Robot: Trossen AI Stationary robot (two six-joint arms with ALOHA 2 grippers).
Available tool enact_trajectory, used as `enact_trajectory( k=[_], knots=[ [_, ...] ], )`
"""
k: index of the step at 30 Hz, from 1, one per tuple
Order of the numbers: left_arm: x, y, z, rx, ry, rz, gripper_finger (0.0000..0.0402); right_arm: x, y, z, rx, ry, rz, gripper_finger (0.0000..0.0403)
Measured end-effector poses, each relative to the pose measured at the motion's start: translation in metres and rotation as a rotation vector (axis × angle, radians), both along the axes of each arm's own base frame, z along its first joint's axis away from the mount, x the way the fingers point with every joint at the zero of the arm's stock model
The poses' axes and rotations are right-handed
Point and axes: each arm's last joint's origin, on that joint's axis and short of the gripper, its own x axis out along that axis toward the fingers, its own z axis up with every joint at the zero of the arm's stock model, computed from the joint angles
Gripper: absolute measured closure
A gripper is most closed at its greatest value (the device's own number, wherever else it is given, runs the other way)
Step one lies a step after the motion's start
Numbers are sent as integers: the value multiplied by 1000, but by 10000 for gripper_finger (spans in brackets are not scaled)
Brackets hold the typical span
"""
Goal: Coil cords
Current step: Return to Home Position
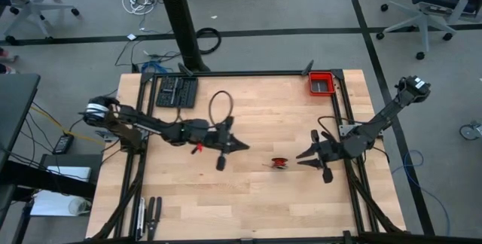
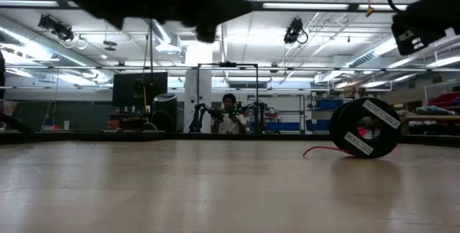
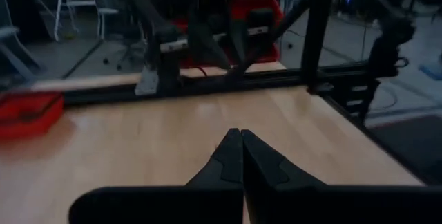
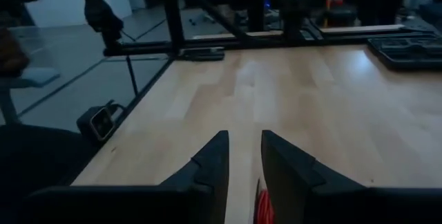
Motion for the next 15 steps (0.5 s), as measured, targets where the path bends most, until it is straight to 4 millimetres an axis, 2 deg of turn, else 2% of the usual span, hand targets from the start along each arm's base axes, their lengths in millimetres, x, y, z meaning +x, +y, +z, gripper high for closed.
enact_trajectory(
  k=[3,8,11,15],
  knots=[
    [-30,3,-18,-56,-6,4,401,-7,-3,-11,-1,5,1,318],
    [-72,8,-35,-124,-92,31,401,-14,-11,-31,-19,30,-51,318],
    [-86,10,-40,-109,-166,60,401,-15,-16,-42,-64,51,-131,318],
    [-99,13,-47,-110,-198,124,401,-15,-17,-46,-7,93,-137,318]
  ],
)
